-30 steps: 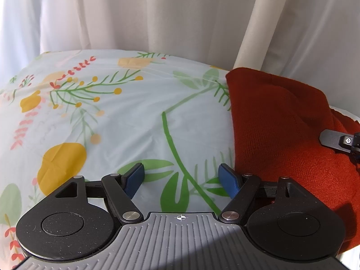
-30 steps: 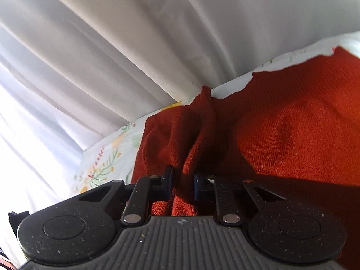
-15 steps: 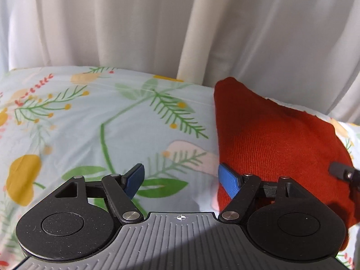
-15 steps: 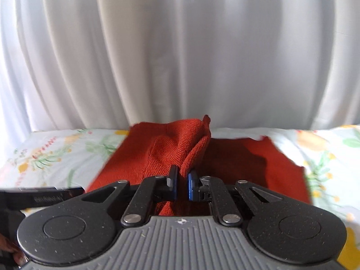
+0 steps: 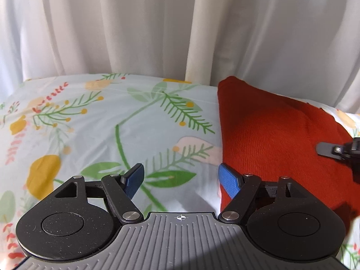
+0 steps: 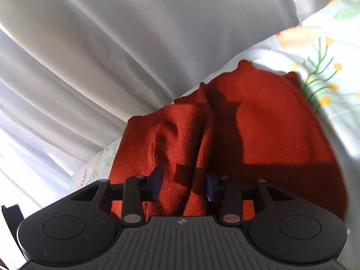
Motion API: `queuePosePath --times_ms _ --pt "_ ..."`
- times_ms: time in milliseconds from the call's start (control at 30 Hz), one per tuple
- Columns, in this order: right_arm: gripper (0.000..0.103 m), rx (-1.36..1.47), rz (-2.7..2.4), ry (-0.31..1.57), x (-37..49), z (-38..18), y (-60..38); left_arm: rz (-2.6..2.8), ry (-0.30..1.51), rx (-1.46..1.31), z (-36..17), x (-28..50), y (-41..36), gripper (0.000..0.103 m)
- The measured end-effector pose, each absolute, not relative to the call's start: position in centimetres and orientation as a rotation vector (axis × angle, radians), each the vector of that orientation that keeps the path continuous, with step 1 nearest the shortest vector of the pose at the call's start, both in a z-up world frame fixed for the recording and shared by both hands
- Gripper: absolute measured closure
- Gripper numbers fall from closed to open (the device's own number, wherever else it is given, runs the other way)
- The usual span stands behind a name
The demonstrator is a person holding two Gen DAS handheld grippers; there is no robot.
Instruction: Fold small clothes
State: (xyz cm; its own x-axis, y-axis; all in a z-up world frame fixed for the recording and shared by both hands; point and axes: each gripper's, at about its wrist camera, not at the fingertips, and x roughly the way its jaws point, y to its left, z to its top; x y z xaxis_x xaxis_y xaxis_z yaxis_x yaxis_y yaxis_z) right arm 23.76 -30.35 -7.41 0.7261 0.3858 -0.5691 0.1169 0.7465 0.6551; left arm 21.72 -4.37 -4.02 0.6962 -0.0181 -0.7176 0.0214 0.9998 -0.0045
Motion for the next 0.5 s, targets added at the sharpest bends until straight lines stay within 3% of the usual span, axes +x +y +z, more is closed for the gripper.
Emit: queuePosePath --times_ms 33,67,233,500 --pt "0.07 0.668 0.148 0.759 24.1 -7.1 -29.5 -0.044 0.792 -0.002 -3.7 20.7 -4.1 0.022" --pt "0.092 0.573 0.124 0.761 24.4 -6.5 -28.6 -0.063 0.79 -0.007 -3.5 19.7 -4.0 0.021" --pt "0.093 0.185 0.053 0.616 23.7 -2.4 -26.0 -0.218 0.782 0.071 -3.9 15.8 -5.9 0.017" --pt "0.093 0.186 -0.01 0.592 23.7 -0.8 -28.2 -0.227 0.763 0.124 -6.1 17.3 -10.7 0.016"
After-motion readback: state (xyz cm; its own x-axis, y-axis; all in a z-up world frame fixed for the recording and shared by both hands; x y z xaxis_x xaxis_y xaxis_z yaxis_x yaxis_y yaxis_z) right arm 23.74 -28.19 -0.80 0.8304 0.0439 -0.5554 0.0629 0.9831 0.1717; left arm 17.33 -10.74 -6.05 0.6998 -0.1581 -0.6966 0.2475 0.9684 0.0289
